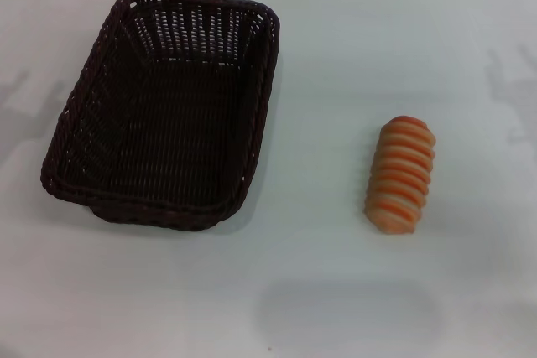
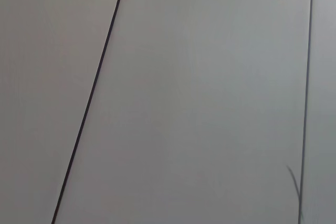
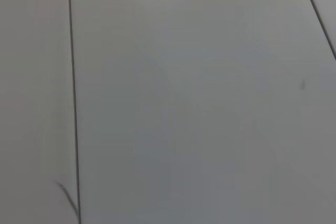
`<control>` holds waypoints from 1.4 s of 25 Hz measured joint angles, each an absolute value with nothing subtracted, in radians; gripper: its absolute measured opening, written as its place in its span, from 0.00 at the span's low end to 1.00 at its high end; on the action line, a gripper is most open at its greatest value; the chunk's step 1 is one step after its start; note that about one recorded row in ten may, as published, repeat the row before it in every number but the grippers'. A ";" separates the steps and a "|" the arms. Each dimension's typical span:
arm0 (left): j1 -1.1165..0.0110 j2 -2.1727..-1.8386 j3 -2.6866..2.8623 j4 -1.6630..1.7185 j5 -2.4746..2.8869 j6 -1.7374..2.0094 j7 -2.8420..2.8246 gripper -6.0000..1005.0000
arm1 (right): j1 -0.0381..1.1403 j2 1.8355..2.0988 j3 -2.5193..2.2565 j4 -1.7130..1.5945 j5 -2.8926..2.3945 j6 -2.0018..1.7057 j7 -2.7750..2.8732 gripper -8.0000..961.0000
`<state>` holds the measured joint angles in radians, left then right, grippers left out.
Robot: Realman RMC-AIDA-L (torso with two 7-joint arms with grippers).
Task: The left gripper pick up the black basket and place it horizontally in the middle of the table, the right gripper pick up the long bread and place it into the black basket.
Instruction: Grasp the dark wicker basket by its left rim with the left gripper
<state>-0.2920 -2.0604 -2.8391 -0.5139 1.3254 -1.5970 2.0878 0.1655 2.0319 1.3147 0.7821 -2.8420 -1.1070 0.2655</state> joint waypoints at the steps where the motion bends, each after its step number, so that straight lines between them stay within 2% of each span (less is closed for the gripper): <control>1: -0.293 -2.060 -2.840 -0.512 1.325 -1.597 2.088 0.64 | 0.167 2.032 1.315 0.782 -2.842 -1.107 0.266 0.51; 35: -0.307 -2.065 -2.847 -0.492 1.323 -1.585 2.080 0.68 | 0.168 2.025 1.325 0.806 -2.842 -1.084 0.269 0.51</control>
<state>-0.3068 -2.0648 -2.8471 -0.4923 1.3229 -1.5845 2.0801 0.1677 2.0255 1.3251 0.8062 -2.8424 -1.0839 0.2685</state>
